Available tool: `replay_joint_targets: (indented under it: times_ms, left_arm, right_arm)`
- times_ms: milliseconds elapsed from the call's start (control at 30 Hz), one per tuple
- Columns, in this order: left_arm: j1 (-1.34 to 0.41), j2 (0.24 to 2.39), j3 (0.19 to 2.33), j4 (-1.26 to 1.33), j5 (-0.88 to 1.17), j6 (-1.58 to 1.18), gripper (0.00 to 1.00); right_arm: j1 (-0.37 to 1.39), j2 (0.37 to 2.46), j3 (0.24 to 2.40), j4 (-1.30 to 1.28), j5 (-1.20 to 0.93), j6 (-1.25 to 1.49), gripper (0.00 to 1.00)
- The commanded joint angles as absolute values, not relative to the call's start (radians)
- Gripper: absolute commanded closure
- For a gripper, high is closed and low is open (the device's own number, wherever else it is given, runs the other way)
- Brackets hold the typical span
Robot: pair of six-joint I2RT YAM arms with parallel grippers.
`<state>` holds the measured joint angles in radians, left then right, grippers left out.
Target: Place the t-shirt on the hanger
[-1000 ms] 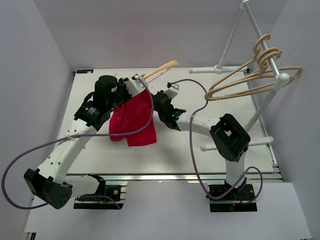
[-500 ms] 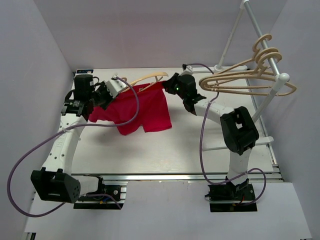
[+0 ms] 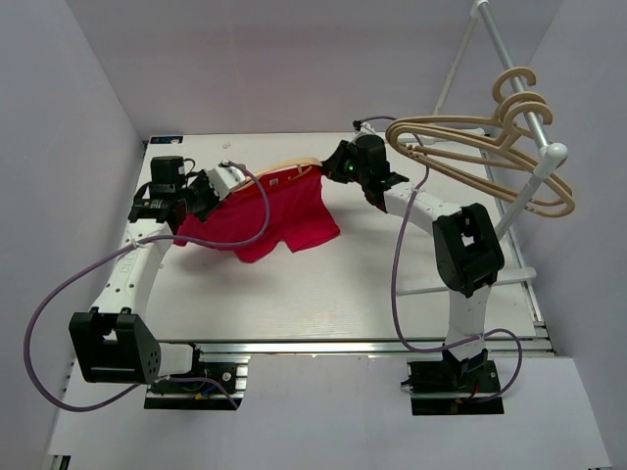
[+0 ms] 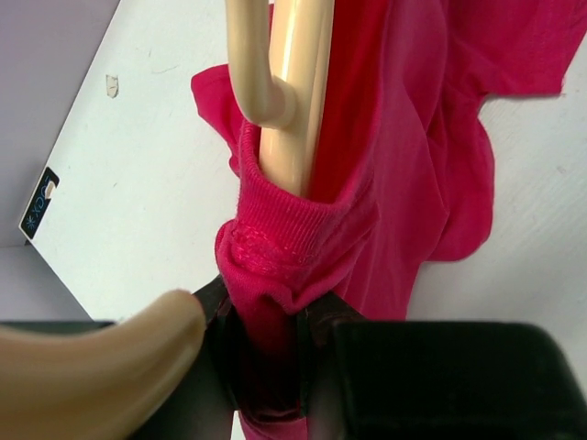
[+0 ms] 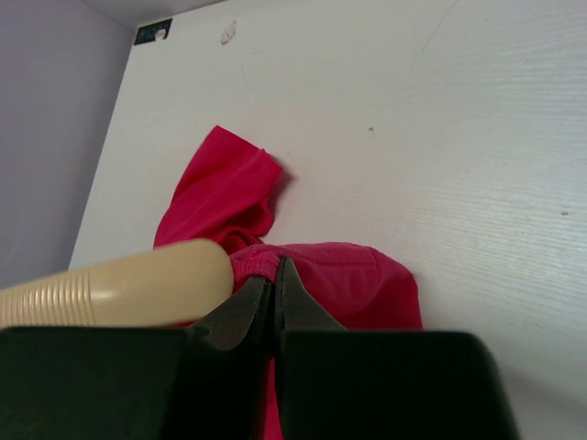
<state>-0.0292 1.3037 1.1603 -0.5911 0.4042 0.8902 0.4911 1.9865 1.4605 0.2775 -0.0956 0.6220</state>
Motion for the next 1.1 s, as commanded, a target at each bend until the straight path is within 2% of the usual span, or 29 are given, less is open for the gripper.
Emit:
replay_joint_targets:
  times_ms: [0,200,633,900,1067]
  left_arm:
    - [-0.002,1.289,1.132,-0.563,0.207,0.911,1.0]
    - [0.052,1.302,1.112,-0.586,0.209,0.966,1.0]
    - [0.091,1.284,1.22,-0.738,0.471,0.966,1.0]
    - [0.104,1.247,1.187,-0.736,0.482,0.997,1.0]
    - [0.106,1.278,1.161,-0.673,0.367,0.959,1.0]
  right_arm:
    - [0.423,1.899,1.493,0.218,0.009,0.542,1.0]
    - [0.422,1.884,1.577,0.103,0.075,0.48,1.0]
    - [0.411,2.065,1.848,-0.101,0.075,0.423,1.0]
    - [0.384,2.085,1.893,-0.118,0.057,0.419,1.0]
    - [0.382,2.019,1.818,-0.072,-0.02,0.408,1.0]
